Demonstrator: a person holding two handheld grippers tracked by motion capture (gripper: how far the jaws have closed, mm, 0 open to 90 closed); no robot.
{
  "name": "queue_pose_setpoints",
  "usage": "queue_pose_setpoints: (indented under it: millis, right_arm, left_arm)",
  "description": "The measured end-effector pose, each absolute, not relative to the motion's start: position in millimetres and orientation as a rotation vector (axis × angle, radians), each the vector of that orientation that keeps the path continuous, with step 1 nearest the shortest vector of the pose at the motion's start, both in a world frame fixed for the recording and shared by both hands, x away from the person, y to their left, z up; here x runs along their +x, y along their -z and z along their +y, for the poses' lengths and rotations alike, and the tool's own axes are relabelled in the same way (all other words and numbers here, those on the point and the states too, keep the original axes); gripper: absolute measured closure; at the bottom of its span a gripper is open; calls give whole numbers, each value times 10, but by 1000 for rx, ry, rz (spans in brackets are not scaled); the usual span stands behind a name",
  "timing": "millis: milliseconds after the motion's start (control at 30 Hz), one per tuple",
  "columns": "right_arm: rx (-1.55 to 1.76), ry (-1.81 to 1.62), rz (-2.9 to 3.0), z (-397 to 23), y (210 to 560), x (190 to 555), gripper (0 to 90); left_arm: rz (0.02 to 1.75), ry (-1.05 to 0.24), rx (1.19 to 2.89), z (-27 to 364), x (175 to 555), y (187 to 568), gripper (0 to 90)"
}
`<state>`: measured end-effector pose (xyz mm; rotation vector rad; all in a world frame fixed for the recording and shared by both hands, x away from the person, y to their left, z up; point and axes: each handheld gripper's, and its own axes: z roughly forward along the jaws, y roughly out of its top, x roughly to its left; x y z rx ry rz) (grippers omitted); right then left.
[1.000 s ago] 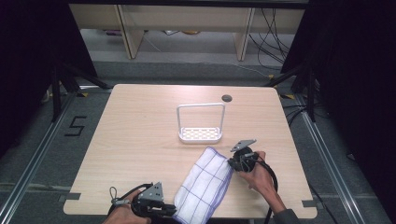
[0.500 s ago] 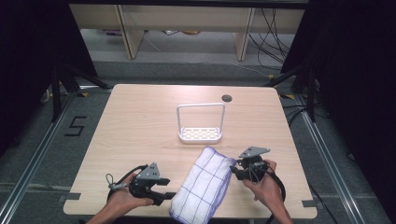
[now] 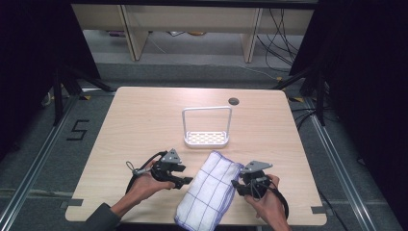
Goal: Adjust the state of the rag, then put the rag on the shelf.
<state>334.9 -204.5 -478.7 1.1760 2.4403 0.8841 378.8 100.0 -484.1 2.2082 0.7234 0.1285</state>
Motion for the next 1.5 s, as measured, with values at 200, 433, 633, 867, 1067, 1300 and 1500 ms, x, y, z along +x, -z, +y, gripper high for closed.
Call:
queue_pose_setpoints:
  millis: [200,433,633,867,1067,1300,1500]
  right_arm:
    - [1283,-864,2361,-2192,4812,3628,557]
    - [1329,-863,2360,-2196,4837,3804,541]
    - [1344,-897,2365,-2211,4852,3846,540]
    - [1354,-974,2320,-2186,4879,3852,530]
    - [1349,-904,2374,-2180,4857,3835,503]
    - [1338,-895,2370,-2160,4894,3847,493]
    - [1326,-866,2388,-2148,4930,3874,480]
  left_arm:
    - [706,-155,2239,817,4025,4862,435]
    - [745,-161,2256,584,4323,4917,432]
    - [742,-124,2273,437,4461,4947,429]
    - [759,-88,2270,304,4545,5022,428]
    - [759,-88,2288,201,4590,5022,427]
    - [748,-99,2303,117,4624,5029,427]
    - [745,-120,2323,95,4633,5022,417]
